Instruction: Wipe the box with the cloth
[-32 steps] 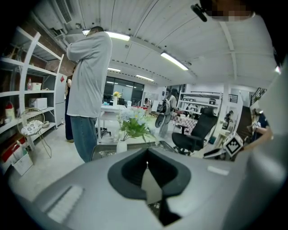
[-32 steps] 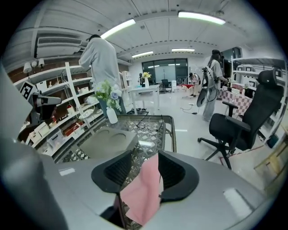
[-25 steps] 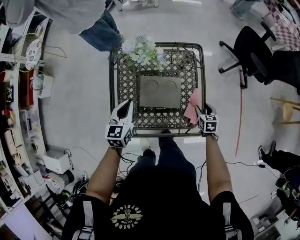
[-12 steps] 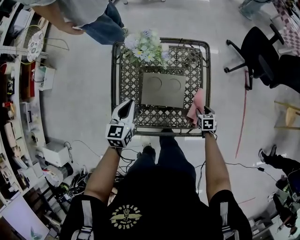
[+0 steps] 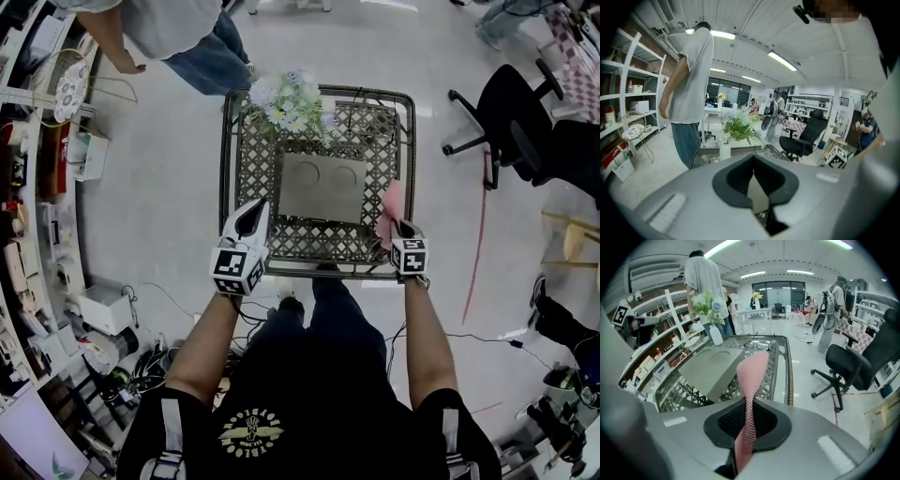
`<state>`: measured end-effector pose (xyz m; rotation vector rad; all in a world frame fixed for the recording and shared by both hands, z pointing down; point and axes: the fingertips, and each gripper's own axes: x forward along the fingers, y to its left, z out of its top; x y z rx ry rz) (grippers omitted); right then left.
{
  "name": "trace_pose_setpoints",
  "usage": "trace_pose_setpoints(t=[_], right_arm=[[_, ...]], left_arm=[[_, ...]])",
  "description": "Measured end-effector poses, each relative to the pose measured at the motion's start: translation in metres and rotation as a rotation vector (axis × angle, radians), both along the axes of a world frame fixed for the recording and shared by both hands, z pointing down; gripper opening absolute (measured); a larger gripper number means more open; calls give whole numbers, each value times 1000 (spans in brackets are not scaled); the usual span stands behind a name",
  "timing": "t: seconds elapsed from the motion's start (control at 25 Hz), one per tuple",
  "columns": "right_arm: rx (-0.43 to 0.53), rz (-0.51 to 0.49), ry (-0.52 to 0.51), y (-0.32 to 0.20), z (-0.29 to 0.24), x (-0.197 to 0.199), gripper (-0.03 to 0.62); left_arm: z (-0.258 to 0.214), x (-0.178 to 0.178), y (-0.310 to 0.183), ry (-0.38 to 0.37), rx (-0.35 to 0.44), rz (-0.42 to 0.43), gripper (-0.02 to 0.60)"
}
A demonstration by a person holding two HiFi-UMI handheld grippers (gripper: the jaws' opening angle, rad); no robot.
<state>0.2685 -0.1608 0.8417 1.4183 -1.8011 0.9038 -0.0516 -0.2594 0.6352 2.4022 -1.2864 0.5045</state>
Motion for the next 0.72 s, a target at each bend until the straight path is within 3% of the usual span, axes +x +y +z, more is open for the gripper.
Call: trace_pose_setpoints(t=[0.2, 0.4, 0.72], right_arm=[[86, -7, -79, -13, -48, -10, 23], [172, -78, -124, -37, -95, -25, 23], [186, -186, -264, -56, -128, -78, 23]], left_arm=[[-9, 3, 0, 2, 12, -9, 0], [-29, -3, -9, 4, 50, -65, 0], [-61, -18, -15, 6, 103, -166, 0]])
